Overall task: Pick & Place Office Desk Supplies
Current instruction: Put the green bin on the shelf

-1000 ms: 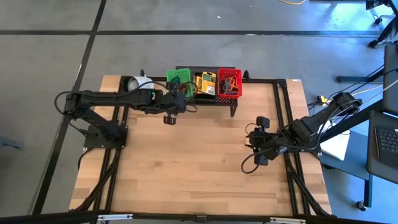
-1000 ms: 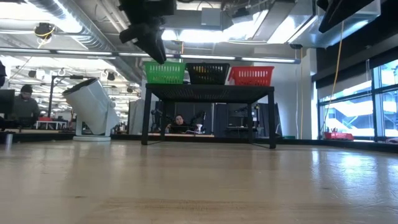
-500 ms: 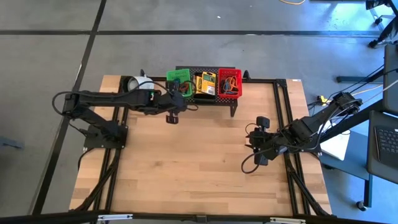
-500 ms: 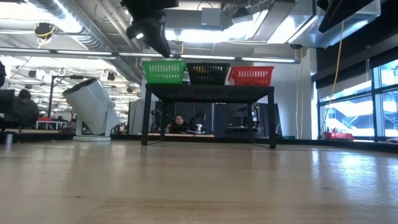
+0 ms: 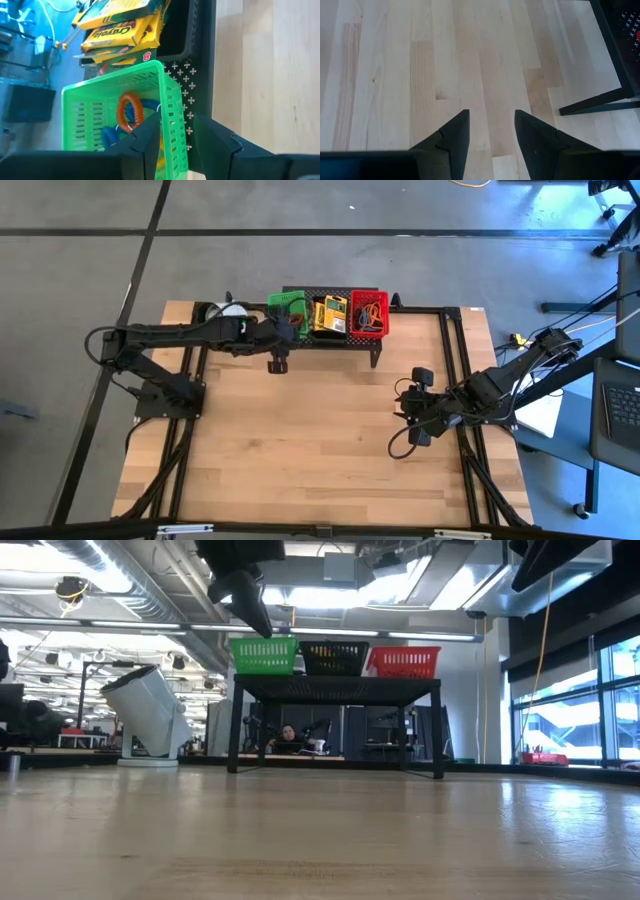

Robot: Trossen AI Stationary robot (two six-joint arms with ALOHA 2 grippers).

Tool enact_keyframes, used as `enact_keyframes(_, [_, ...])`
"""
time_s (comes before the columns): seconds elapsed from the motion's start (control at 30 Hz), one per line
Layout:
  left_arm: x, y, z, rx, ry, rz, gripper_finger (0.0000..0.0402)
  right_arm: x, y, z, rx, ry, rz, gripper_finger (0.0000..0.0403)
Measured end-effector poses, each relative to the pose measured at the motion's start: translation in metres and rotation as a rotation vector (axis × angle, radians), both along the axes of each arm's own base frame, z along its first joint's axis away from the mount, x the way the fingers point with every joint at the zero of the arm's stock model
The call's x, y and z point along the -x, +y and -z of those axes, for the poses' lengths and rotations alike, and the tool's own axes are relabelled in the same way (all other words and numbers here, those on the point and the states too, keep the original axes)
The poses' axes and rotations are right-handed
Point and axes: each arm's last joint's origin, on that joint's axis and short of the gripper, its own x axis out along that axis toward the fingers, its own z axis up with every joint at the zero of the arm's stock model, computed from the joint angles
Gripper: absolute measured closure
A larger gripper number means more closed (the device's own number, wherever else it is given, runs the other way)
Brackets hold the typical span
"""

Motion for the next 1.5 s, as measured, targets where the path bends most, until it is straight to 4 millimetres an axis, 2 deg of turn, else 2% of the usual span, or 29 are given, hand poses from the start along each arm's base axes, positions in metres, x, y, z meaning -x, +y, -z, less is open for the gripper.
enact_keyframes(0.27, [0.003,0.014,0.000,0.050,-0.021,-0.033,0.0292,0.000,0.000,0.000,0.000,0.000,0.000,0.0245])
enact_keyframes(0.53, [0.005,0.022,0.001,0.124,-0.049,-0.038,0.0313,0.000,0.000,0.000,0.000,0.000,0.000,0.0245])
enact_keyframes(1.0, [0.001,0.023,0.007,0.167,-0.039,-0.022,0.0351,0.000,0.000,0.000,0.000,0.001,0.000,0.0245])
enact_keyframes(1.23, [0.001,0.023,0.006,0.158,-0.033,-0.012,0.0392,0.000,0.000,0.000,0.000,0.000,0.000,0.0245])
enact_keyframes(1.5, [0.001,0.022,0.006,0.142,-0.018,0.015,0.0393,0.000,0.000,0.000,0.000,0.000,0.000,0.0245])
